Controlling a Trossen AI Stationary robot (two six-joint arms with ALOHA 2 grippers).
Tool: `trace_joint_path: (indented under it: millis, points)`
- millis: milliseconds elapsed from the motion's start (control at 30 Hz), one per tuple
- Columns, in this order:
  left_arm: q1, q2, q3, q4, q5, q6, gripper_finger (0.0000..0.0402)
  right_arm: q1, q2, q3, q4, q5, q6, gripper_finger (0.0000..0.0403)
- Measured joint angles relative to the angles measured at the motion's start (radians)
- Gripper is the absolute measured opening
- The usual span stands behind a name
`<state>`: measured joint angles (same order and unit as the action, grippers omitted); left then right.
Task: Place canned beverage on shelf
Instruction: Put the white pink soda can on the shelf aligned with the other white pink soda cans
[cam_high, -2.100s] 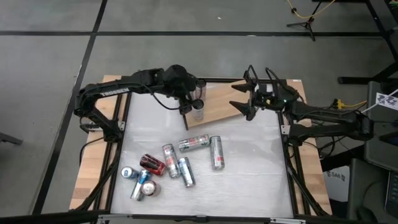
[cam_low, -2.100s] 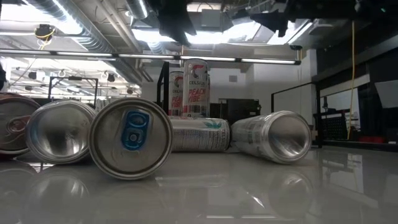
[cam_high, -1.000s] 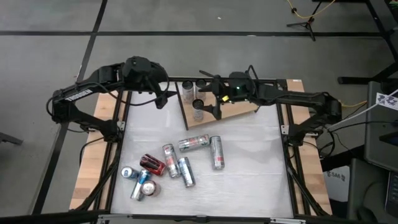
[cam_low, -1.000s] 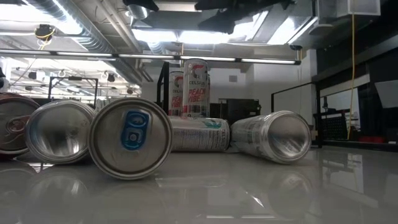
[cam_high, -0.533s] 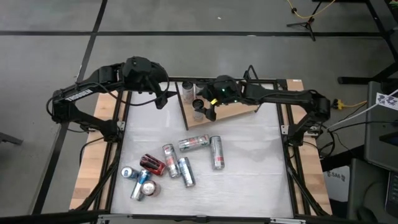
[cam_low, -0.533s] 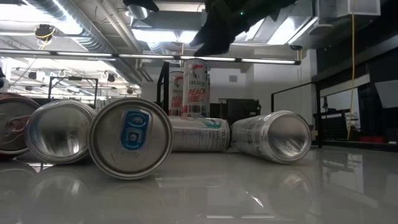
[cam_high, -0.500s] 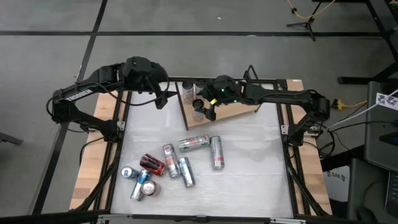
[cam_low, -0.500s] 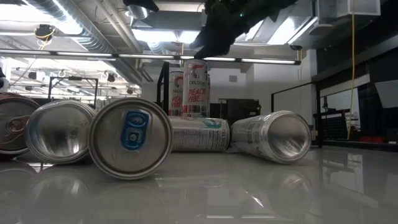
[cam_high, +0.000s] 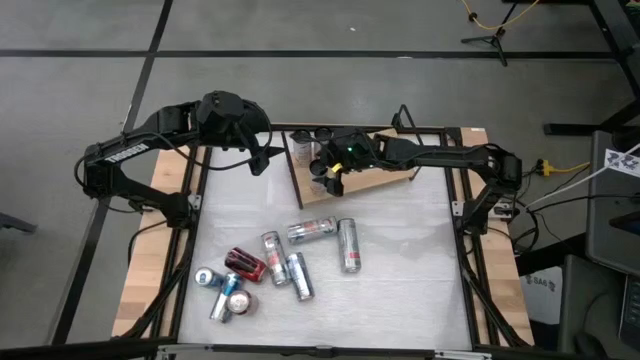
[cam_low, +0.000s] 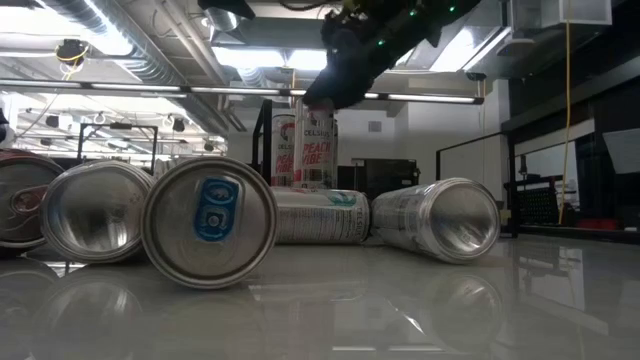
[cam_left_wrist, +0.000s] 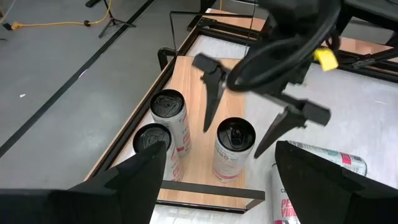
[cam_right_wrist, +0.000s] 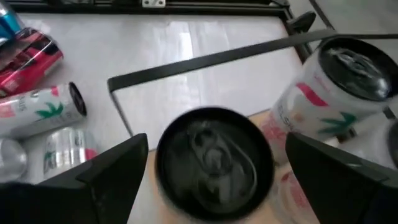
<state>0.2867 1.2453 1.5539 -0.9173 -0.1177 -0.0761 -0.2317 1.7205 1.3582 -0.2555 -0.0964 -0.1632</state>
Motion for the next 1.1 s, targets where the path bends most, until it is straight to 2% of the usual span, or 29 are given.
trace_joint_path:
  millis: [167,533,733,867,1100]
  points:
    - [0.0,0.0,0.0,-0.01,0.0,0.0,0.0295,0.001,0.018,0.001,-0.006,0.007,0.0,0.036]
    - [0.0,0.0,0.0,-0.019,0.0,0.0,0.0295,0.001,0.018,0.0,-0.009,0.007,0.0,0.0243]
    - [0.0,0.0,0.0,-0.018,0.0,0.0,0.0295,-0.022,-0.02,-0.002,-0.069,0.004,-0.003,0.0241]
    - [0.0,0.0,0.0,-0.018,-0.001,0.0,0.0295,-0.068,-0.075,-0.002,-0.129,-0.006,-0.003,0.0255]
    - [0.0,0.0,0.0,-0.017,-0.024,0.001,0.0295,-0.167,-0.121,-0.002,-0.182,-0.082,-0.029,0.025]
